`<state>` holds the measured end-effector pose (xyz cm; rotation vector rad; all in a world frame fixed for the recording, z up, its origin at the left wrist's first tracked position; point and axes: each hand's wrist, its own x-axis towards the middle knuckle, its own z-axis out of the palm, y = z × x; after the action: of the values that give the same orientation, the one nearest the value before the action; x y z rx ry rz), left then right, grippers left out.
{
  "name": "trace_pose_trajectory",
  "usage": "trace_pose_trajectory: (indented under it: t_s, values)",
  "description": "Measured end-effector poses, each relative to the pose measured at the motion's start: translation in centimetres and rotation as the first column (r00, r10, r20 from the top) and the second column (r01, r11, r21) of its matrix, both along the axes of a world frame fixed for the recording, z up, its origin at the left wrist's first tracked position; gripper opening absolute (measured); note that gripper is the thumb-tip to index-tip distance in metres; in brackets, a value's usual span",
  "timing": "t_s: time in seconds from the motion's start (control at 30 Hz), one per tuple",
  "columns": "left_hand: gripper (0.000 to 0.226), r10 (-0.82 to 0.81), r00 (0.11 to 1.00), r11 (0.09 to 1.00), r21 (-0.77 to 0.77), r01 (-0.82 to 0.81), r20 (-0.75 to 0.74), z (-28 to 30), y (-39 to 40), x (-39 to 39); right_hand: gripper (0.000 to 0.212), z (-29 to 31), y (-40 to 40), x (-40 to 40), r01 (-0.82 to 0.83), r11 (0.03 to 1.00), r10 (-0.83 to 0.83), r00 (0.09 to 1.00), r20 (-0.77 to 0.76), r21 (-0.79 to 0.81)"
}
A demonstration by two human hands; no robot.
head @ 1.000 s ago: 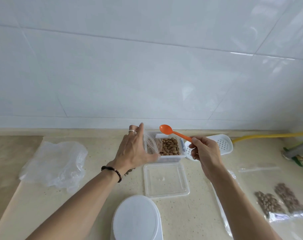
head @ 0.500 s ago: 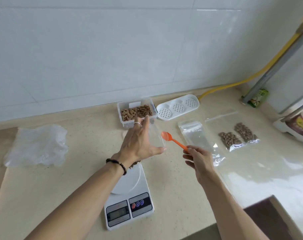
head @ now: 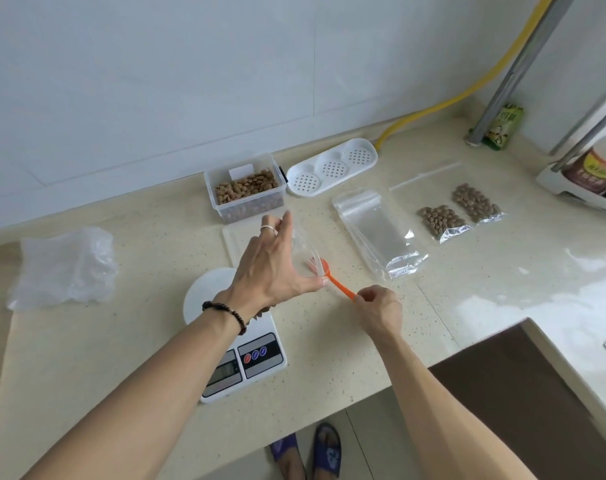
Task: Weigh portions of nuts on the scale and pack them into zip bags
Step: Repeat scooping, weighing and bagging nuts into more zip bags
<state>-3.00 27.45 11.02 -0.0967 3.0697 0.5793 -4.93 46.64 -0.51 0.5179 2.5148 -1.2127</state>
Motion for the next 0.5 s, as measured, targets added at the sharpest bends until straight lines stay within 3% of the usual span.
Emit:
trace_pose_trajectory:
  t_s: [0.07,0.1,0.2,0.3,0.43,0.5]
  values:
    - [0.126,0.013,1.0,1.0,0.001,-0.013,-0.005,0.2,-0.2,0.7,0.017,0.3,-0.2,-0.1,-0.121,0.97,0.13,0.991,-0.026,0.211]
    - [0.125,0.025,1.0,1.0,0.006,-0.025,-0.012,0.3,-0.4,1.1,0.018,1.1,-0.6,-0.4,-0.123,0.968,0.142,0.987,-0.074,0.217]
    - [0.126,0.051,0.998,0.999,0.016,-0.05,-0.027,0.6,-1.4,2.3,0.026,6.1,-2.8,-1.2,-0.22,0.966,0.188,0.957,-0.219,-0.135]
    - [0.13,0.063,0.997,0.998,0.027,-0.062,-0.033,1.2,-2.5,3.2,0.034,11.7,-5.5,-1.5,-0.442,0.839,0.354,0.886,-0.3,-0.317]
    - [0.132,0.047,0.992,0.999,0.019,-0.045,-0.115,2.2,-4.0,4.0,0.016,14.4,-8.5,-1.4,-0.627,0.77,0.548,0.746,-0.379,-0.121]
    - [0.136,0.048,0.989,0.998,0.034,-0.044,-0.137,2.6,-5.2,4.5,0.014,14.7,-9.6,-1.2,-0.676,0.728,0.59,0.702,-0.398,-0.113]
